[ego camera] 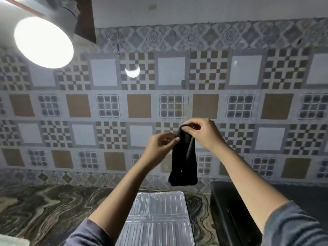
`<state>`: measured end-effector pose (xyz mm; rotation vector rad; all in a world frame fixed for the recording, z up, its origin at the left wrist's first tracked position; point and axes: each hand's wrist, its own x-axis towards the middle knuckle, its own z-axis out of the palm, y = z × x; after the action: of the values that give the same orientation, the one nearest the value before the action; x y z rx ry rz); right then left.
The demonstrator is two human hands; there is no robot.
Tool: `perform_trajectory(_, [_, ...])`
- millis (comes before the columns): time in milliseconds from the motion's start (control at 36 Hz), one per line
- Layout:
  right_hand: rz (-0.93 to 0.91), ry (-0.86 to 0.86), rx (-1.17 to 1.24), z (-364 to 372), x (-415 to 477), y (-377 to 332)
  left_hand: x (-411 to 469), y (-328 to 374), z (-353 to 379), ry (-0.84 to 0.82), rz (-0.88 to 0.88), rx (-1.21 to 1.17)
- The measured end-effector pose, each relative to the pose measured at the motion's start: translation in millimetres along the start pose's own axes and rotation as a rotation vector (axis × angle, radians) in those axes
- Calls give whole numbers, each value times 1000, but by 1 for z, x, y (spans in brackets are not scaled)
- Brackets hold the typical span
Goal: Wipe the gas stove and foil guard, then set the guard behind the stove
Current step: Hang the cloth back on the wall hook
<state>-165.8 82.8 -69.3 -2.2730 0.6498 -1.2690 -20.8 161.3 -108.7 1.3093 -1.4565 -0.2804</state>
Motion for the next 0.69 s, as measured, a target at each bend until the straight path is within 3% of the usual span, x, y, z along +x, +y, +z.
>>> perform_trajectory(139, [-27, 45, -68, -18, 26, 14, 40, 3, 12, 124, 38, -24])
perform_trajectory(250, [-33, 55, -89, -25, 44, 25, 66, 10, 22, 89, 93, 15])
perform_trajectory(694, [86, 148, -39, -22, 101, 99, 180, -8, -2, 259, 302, 420])
